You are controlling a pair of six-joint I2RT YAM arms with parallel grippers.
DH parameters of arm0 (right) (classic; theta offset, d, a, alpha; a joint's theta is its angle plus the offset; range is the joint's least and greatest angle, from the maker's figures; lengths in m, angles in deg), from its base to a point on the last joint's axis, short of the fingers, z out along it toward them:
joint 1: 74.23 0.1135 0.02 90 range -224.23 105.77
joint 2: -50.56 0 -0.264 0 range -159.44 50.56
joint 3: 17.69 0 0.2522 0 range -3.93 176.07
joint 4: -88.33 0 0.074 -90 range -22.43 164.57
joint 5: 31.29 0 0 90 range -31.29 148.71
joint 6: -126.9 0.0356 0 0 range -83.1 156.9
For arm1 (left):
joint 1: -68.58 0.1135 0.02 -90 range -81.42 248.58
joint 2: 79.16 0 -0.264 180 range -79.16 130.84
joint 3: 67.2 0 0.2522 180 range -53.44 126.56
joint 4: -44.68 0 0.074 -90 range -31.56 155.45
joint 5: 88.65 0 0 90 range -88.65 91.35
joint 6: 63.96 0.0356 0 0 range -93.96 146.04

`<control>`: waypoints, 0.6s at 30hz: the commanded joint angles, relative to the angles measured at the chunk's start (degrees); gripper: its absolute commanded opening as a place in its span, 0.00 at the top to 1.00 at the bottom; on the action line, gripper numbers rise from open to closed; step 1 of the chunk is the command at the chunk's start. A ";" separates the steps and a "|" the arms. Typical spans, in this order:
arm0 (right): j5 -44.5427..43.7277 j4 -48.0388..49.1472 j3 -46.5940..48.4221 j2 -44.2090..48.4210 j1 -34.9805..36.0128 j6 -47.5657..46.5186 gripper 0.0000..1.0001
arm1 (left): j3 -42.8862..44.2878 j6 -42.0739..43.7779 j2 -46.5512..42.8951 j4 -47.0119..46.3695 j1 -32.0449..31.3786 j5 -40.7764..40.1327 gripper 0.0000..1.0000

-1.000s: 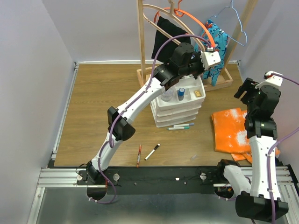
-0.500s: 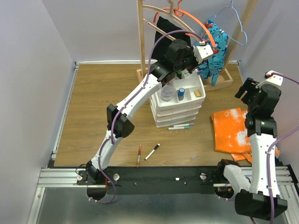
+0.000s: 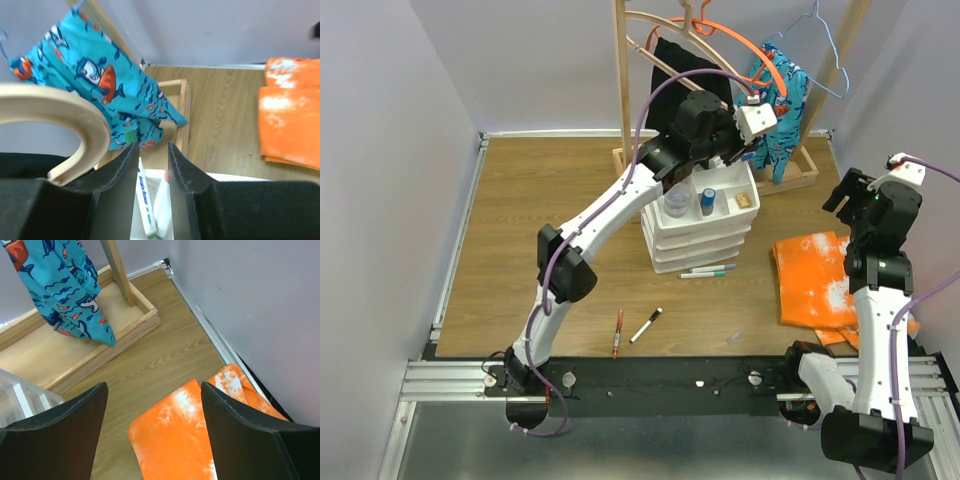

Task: Sort the stationery into containers
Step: Place the pen in the storage box, then pick up the pen from the center of the board.

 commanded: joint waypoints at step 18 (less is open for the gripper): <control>4.20 -4.32 -4.69 6.78 -0.91 1.15 0.17 | -43.34 19.76 -26.67 19.71 -15.81 10.29 0.66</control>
